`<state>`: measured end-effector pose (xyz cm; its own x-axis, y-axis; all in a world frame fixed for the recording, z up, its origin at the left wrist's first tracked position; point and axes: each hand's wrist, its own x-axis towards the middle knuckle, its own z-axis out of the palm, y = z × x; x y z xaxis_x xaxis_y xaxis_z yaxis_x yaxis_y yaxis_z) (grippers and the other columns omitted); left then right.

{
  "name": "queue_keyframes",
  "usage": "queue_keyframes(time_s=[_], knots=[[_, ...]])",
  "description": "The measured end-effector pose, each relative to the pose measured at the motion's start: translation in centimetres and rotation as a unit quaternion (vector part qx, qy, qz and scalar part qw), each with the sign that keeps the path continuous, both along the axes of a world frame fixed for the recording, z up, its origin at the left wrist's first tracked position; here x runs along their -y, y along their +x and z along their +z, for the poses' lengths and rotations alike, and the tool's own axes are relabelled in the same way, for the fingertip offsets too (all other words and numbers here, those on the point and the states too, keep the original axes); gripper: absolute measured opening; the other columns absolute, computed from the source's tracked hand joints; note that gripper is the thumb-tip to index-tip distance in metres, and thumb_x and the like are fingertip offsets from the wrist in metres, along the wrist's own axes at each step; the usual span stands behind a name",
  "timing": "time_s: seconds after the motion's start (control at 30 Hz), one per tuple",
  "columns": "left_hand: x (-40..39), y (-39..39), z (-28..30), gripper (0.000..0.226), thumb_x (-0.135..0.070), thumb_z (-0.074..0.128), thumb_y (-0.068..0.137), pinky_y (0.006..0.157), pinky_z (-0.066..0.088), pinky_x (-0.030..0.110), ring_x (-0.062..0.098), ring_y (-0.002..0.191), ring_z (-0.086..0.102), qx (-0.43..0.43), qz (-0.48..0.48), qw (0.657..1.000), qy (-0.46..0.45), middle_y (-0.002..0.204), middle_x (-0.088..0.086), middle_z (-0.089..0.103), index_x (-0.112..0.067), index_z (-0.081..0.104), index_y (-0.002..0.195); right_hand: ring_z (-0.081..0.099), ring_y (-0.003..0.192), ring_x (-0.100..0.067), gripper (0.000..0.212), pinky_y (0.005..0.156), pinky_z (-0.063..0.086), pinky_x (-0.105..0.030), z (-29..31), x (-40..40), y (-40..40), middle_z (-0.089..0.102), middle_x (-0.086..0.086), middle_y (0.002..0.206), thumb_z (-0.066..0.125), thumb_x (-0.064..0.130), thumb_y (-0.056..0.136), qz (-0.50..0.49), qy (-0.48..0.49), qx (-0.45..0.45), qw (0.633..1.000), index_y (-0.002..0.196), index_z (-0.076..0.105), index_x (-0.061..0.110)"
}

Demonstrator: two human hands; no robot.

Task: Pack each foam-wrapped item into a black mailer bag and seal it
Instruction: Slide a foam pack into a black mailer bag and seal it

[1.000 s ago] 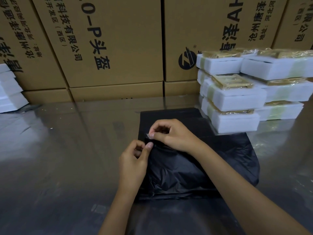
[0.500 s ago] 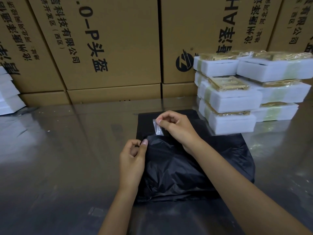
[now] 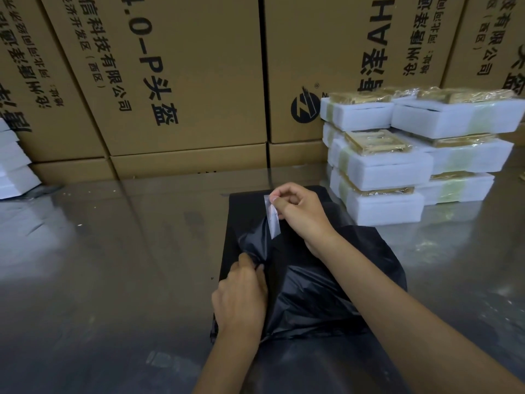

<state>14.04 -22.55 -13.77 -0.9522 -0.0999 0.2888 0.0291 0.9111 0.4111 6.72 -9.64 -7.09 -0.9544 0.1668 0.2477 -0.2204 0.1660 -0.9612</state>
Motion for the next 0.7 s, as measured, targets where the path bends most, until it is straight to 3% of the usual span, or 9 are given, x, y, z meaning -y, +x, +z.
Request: queue_keyframes(time_s=[0.13,0.2,0.27,0.37,0.47,0.57,0.63,0.7], knots=[[-0.2,0.2,0.2,0.034,-0.050,0.042,0.102,0.064,0.036,0.032,0.024,0.096,0.065,0.000,0.017,1.000,0.002,0.112,0.000,0.059,-0.019,0.036,0.115,0.061,0.082,-0.016,0.015,0.088,0.056,-0.042,-0.1,-0.3,0.0,0.065,-0.002,0.080,0.063,0.012,0.096,-0.016,-0.028,0.002,0.999,0.084,0.069,0.019],[-0.2,0.4,0.3,0.042,-0.052,0.045,0.100,0.065,0.036,0.032,0.024,0.099,0.062,0.007,0.017,1.000,-0.007,0.115,0.000,0.056,-0.019,0.033,0.122,0.059,0.079,-0.012,0.016,0.078,0.054,-0.033,-0.1,-0.5,0.0,0.063,0.001,0.078,0.063,0.012,0.095,-0.027,-0.034,-0.003,0.999,0.083,0.069,0.020],[0.0,0.4,0.5,0.034,-0.046,0.052,0.098,0.065,0.036,0.029,0.020,0.096,0.059,-0.018,-0.009,1.000,0.011,0.107,-0.003,0.052,-0.021,0.036,0.113,0.055,0.071,-0.007,0.018,0.066,0.047,-0.019,-0.1,-0.7,-0.1,0.060,0.005,0.074,0.064,0.015,0.095,-0.039,-0.052,0.004,0.998,0.080,0.069,0.024],[0.2,0.3,1.3,0.019,-0.023,0.064,0.095,0.063,0.036,0.021,0.009,0.077,0.050,-0.087,-0.092,0.974,0.189,0.088,-0.006,0.047,-0.024,0.045,0.097,0.050,0.058,-0.006,0.019,0.054,0.043,-0.020,0.0,-0.9,-0.3,0.057,0.012,0.059,0.062,0.016,0.096,-0.036,-0.084,0.037,0.995,0.080,0.068,0.024],[-0.6,0.5,2.8,0.011,-0.030,0.060,0.097,0.072,0.043,0.011,0.000,0.088,0.056,-0.043,-0.174,0.918,0.353,0.102,-0.009,0.054,-0.036,0.055,0.105,0.055,0.054,-0.010,0.014,0.055,0.048,-0.023,0.4,-1.1,-0.3,0.061,0.004,0.056,0.058,0.013,0.098,-0.004,-0.122,0.053,0.991,0.088,0.066,0.018],[-1.5,1.1,3.3,0.030,-0.048,0.050,0.099,0.074,0.039,0.007,-0.019,0.101,0.047,0.053,-0.222,0.936,0.267,0.123,-0.023,0.040,-0.047,0.048,0.128,0.072,0.066,-0.018,0.008,0.061,0.059,-0.023,1.2,-2.0,0.0,0.077,-0.006,0.075,0.054,0.015,0.102,0.042,-0.151,0.070,0.985,0.098,0.060,0.015],[-1.8,1.6,3.5,0.046,-0.052,0.041,0.101,0.078,0.039,0.010,-0.011,0.103,0.050,0.050,-0.220,0.953,0.202,0.132,-0.021,0.034,-0.043,0.038,0.146,0.076,0.079,-0.017,0.008,0.077,0.062,-0.028,1.4,-3.3,0.2,0.079,-0.005,0.085,0.054,0.015,0.101,0.028,-0.091,0.065,0.993,0.097,0.060,0.016],[-2.1,2.0,3.8,0.053,-0.053,0.034,0.102,0.095,0.042,0.022,0.003,0.123,0.047,0.060,-0.207,0.963,0.160,0.150,-0.013,0.028,-0.040,0.028,0.154,0.074,0.090,-0.011,0.009,0.087,0.057,-0.028,1.4,-5.1,0.4,0.078,0.000,0.091,0.057,0.015,0.099,-0.004,0.034,0.020,0.999,0.091,0.061,0.019]])
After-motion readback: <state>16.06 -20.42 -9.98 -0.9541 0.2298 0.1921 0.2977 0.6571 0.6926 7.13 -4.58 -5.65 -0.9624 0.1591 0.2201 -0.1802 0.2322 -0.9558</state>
